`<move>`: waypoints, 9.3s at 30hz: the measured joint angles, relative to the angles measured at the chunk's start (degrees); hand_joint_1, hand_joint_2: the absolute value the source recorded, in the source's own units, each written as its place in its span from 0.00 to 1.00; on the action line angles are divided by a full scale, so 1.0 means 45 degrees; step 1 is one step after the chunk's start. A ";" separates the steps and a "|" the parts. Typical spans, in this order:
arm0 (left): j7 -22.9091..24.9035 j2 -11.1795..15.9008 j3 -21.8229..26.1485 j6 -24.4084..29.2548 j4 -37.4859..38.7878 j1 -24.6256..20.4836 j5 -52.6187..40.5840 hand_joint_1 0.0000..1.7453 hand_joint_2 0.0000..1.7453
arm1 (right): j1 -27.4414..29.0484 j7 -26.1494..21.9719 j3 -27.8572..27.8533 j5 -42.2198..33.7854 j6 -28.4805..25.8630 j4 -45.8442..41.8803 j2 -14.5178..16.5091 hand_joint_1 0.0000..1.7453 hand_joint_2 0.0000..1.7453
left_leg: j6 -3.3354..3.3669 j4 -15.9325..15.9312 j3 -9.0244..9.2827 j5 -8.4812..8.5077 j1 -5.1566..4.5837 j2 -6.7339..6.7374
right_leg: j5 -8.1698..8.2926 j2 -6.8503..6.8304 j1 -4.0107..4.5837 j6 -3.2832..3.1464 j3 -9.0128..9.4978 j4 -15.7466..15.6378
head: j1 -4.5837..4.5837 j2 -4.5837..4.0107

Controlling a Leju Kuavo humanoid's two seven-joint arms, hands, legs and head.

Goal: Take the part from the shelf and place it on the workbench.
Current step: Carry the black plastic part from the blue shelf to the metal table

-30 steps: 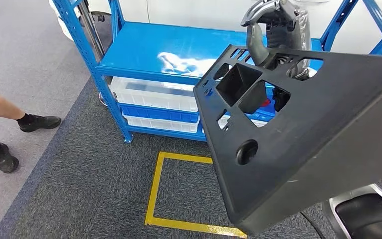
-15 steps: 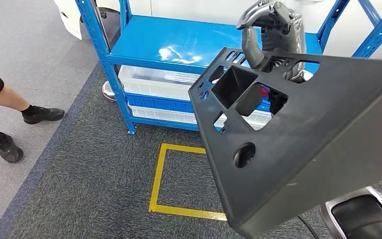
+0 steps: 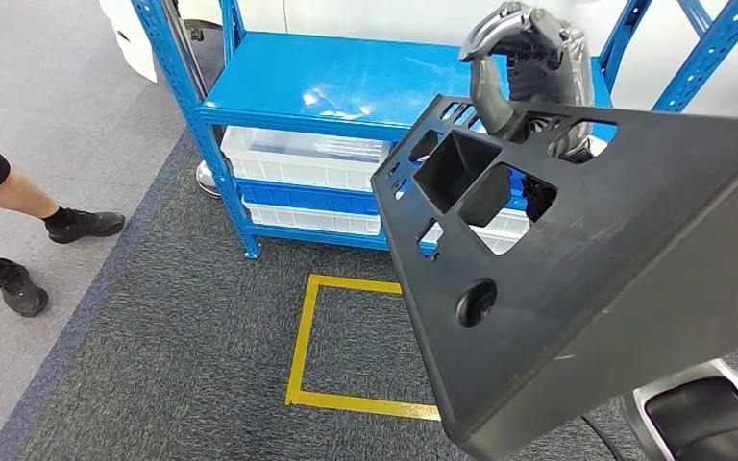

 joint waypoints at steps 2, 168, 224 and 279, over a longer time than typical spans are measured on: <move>0.0044 0.0002 0.0013 0.0019 0.0000 0.0003 0.0013 0.00 1.00 | 0.0010 -0.0023 -0.0016 0.0009 0.0009 -0.0050 0.0000 1.00 1.00 | 0.0095 -0.1465 0.0808 0.0432 -0.0010 -0.0080 | -0.0059 0.0066 -0.0007 0.0112 -0.0074 0.0108 | -0.0001 0.0000; 0.0472 0.0193 0.0952 0.0509 -0.0034 0.0113 -0.0801 0.00 1.00 | 0.6215 -0.2504 -0.4591 0.3487 -0.0745 -0.2779 0.4379 1.00 1.00 | 0.0581 -0.2026 0.1334 -0.0067 0.0083 0.0865 | -0.0582 0.0252 -0.0226 0.0695 -0.2258 0.3006 | 0.0005 0.0000; 0.0148 -0.0101 0.1018 0.0375 -0.0034 -0.0071 -0.0619 0.00 1.00 | 0.5015 -0.2207 -0.2767 0.3040 -0.0737 -0.2030 0.3099 1.00 1.00 | 0.0644 -0.1888 0.1244 -0.0114 0.0116 -0.0006 | -0.0470 0.0786 -0.0137 0.0720 -0.1841 0.1937 | 0.0005 0.0000; 0.0230 -0.0069 0.1311 0.0492 -0.0034 0.0004 -0.0566 0.00 1.00 | 0.5264 -0.2506 -0.2747 0.2458 -0.0656 -0.1732 0.2787 1.00 1.00 | 0.0315 -0.1594 0.0915 -0.0102 0.0118 -0.0901 | 0.0320 0.1827 -0.0140 0.0360 -0.1007 0.0427 | 0.0004 0.0000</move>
